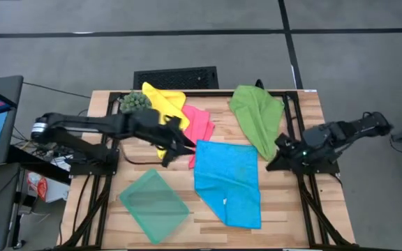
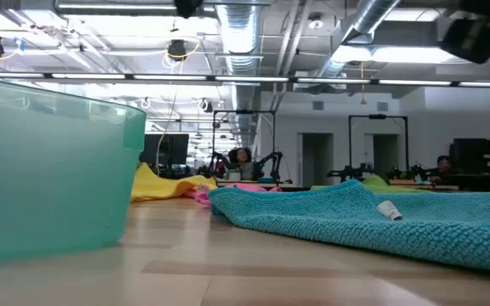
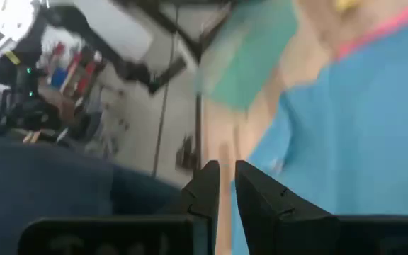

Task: Fold microfiber towels
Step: Fold the blue microfiber towel

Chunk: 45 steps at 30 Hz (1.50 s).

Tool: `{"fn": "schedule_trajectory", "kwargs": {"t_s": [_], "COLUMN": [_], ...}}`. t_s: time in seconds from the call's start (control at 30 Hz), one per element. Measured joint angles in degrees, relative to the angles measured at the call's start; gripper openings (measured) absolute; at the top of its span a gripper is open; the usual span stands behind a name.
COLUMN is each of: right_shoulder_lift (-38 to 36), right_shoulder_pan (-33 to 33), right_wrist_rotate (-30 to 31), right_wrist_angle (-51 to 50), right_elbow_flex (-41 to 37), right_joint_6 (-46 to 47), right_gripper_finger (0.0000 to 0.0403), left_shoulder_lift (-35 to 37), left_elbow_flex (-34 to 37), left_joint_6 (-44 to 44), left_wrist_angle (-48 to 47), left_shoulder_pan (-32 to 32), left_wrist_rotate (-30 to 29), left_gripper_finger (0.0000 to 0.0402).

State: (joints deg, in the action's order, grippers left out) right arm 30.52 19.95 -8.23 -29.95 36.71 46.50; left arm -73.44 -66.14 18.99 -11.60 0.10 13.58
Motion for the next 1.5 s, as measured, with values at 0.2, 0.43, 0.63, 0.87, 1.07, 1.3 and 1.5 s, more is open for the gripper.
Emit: {"fn": "schedule_trajectory", "kwargs": {"t_s": [0.2, 0.43, 0.63, 0.87, 1.07, 1.3, 1.5], "right_shoulder_lift": [0.04, 4.74, 13.38, 22.90, 28.88, 32.97, 35.72], "right_shoulder_pan": [11.38, 22.79, 29.35, 33.49, 34.47, 34.81, 36.58], "right_wrist_rotate": [3.34, 12.59, 14.53, 14.58, 14.78, 14.56, 17.05], "right_wrist_angle": [-0.15, -0.27, 1.62, 10.06, 12.41, 13.69, 14.17], "right_elbow_flex": [-1.84, -2.34, -2.38, -2.38, -2.38, -2.39, -2.38], "right_joint_6": [10.90, 21.75, 27.99, 31.82, 30.23, 24.38, 23.80], "right_gripper_finger": [0.0072, 0.0072, 0.0072, 0.0072, 0.0072, 0.0072, 0.0072], "left_shoulder_lift": [-11.52, -23.42, -30.15, -31.77, -32.96, -38.53, -41.84], "left_elbow_flex": [-4.96, -10.92, -13.88, -14.02, -14.21, -14.79, -15.41], "left_joint_6": [-6.16, -13.59, -19.04, -26.20, -29.18, -21.91, -21.56], "left_wrist_angle": [0.15, 1.08, 1.34, 2.25, 5.13, 9.13, 10.02], "left_shoulder_pan": [-0.02, -0.28, -2.77, -7.29, -9.98, -9.77, -10.46], "left_wrist_rotate": [8.27, 15.47, 16.16, 7.94, -1.68, -2.51, -0.80], "left_gripper_finger": [0.0126, 0.0126, 0.0126, 0.0126, 0.0126, 0.0126, 0.0126]}}
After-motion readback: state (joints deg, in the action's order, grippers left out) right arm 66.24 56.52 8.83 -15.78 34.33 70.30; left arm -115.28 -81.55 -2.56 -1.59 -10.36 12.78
